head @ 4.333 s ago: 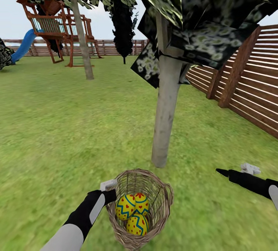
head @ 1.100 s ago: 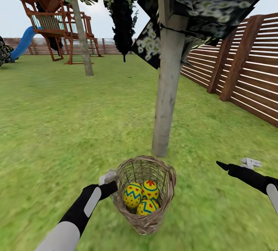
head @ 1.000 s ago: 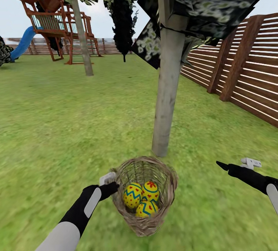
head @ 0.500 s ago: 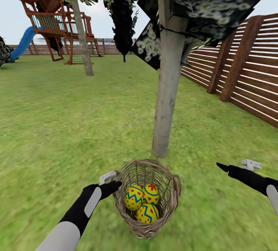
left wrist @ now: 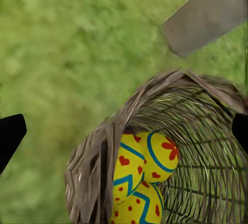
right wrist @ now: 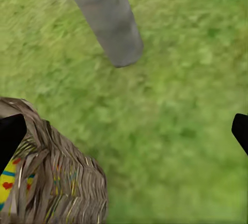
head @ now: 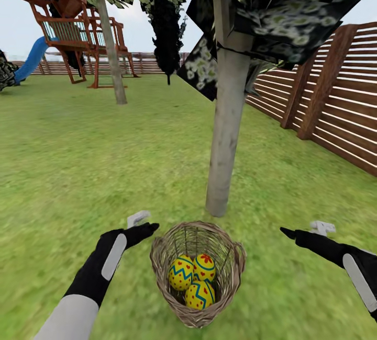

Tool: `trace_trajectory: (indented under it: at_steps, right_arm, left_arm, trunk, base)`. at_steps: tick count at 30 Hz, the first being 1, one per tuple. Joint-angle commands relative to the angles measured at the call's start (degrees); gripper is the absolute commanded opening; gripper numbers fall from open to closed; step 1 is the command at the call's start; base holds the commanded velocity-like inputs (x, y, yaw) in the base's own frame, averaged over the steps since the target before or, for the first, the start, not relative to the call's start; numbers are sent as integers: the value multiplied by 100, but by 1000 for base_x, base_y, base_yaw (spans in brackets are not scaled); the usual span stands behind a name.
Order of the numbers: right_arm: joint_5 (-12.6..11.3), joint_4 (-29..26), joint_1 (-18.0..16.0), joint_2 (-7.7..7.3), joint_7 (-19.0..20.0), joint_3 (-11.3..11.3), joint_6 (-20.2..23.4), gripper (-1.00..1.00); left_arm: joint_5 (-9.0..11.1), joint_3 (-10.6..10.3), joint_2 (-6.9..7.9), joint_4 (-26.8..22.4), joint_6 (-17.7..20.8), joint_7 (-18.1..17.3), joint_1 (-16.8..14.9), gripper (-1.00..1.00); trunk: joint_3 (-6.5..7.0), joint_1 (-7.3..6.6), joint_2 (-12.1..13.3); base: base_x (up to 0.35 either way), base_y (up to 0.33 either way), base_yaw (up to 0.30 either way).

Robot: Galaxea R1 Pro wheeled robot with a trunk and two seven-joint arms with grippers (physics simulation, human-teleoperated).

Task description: Take the three Easter eggs out of the wicker basket on the lawn in the garden, then place them on the lawn next to a single tree (choose any tree) so that all three eggs are next to the same tree and none are left in the basket.

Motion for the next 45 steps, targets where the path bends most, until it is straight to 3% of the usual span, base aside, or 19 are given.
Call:
trace_trajectory:
  at_steps: [1,4,9,15,18,21,22,24,31,33,35,38,43,45]
  right_arm:
    - [-24,-1,-4,9,-53,89,32,100]
    - [-13,-1,-6,16,-142,346,25,100]
    - [-15,-2,-6,17,-172,474,33,100]
    - [-4,-21,-11,18,-559,1173,56,100]
    - [-18,-83,-197,82,-864,1488,105,100]
    - [17,243,-974,381,-1378,2337,576,100]
    - [29,497,-1350,532,-1640,2679,930,100]
    - [53,737,-1791,745,-1863,3045,1469,100]
    - [45,134,-2022,929,-1984,3362,2101,100]
    - [66,33,-2033,1062,-1999,3830,2301,100]
    - [65,13,-2035,1097,-2002,3949,2336,100]
    - [41,1,-2032,1144,-1997,4017,2359,100]
    - [26,29,-2030,1419,-2003,4051,2369,100]
    - [27,37,-2033,1464,-2004,4057,2369,100]
  left_arm:
    - [62,57,30,-338,233,48,-1,100]
    - [63,195,53,-954,443,47,0,100]
    - [64,292,60,-1700,734,46,0,100]
    - [64,975,64,-1859,773,39,0,100]
    - [64,1187,113,-1877,775,38,-3,100]
    - [64,1275,186,-1963,777,43,-7,100]
    - [60,1291,197,-2037,780,45,-8,100]
    - [56,1320,245,-2221,783,52,-8,100]
    - [59,1563,297,-2444,784,47,-1,100]
    - [63,1564,289,-2436,784,45,0,100]
    - [63,1550,273,-2427,780,39,0,100]
    - [64,1540,262,-2421,778,31,0,100]
    - [64,1535,253,-2405,784,27,0,100]
    - [64,1535,251,-2403,782,26,0,100]
  trunk:
    - [13,-23,39]
    - [67,-89,160]
    - [156,-199,360]
    - [264,-331,601]
    - [318,-397,721]
    - [372,-463,841]
    - [372,-463,841]
    - [372,-463,841]
    - [372,-463,841]
    - [372,-463,841]
    - [372,-463,841]
    - [372,-463,841]
    - [372,-463,841]
    - [372,-463,841]
  base:
    - [0,0,0]
    - [0,0,0]
    - [0,0,0]
    - [0,0,0]
    - [0,0,0]
    - [0,0,0]
    - [0,0,0]
    - [0,0,0]
    - [0,0,30]
    - [0,0,233]
    - [0,0,280]
    - [0,0,294]
    - [0,0,299]
    - [0,0,300]
